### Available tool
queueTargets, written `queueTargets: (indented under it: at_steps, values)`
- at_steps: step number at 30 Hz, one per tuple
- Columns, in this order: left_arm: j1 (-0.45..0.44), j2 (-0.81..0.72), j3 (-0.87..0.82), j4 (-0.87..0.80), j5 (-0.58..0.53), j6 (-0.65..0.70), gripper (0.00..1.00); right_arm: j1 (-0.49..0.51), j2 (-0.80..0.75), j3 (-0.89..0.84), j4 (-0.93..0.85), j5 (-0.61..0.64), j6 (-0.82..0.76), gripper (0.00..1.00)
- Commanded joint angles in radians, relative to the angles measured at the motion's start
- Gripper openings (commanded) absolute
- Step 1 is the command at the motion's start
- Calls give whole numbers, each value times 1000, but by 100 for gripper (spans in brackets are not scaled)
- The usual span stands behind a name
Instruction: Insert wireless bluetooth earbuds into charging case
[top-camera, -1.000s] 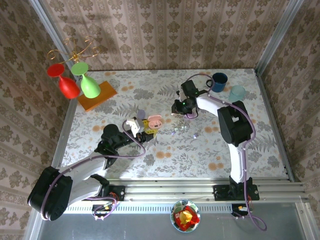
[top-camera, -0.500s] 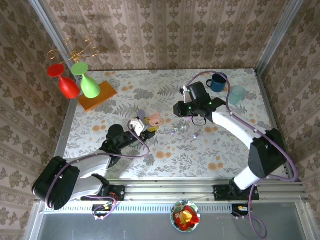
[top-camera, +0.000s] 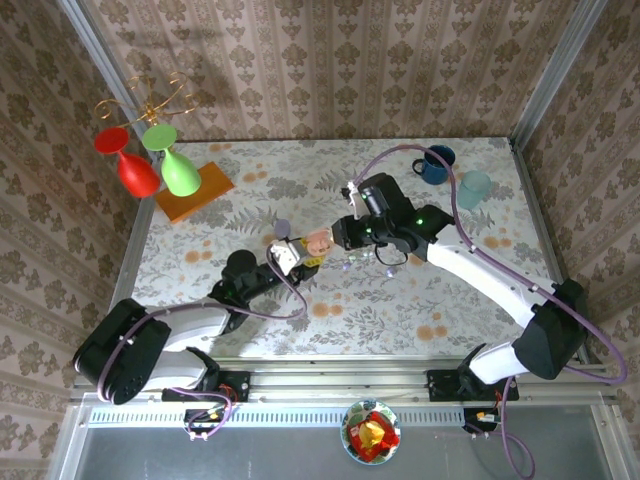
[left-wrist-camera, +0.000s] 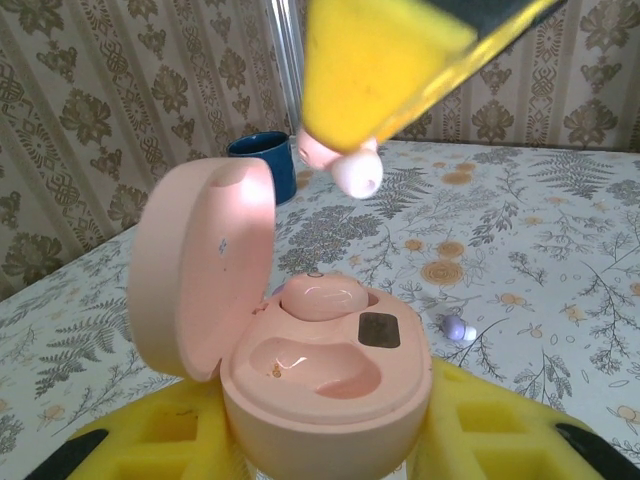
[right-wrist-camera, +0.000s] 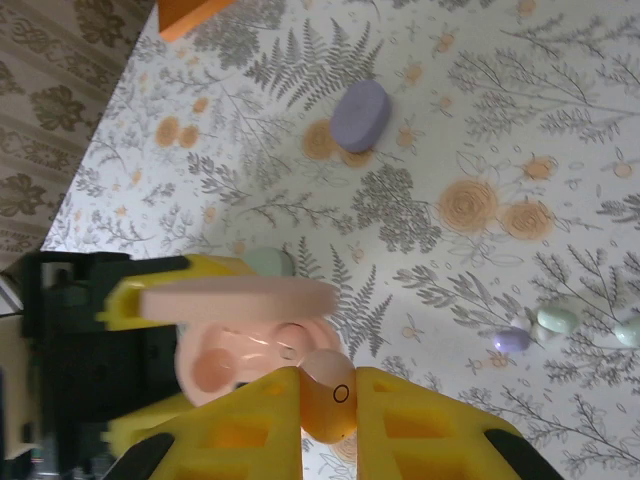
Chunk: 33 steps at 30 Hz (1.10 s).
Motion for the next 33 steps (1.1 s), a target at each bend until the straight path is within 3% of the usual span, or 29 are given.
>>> queueTargets:
  at_steps: [1,29,33]
  values:
    - [-18,21,41,61,-35,26,32,25,28,53,-25,16,-16,17]
    - [-45,73,82,98,-81,-7,33,64,94,63,-25,-13,-27,18]
    - [-45,74,85,99,-66,-8,33,65,102,61,-25,-10,-26,24]
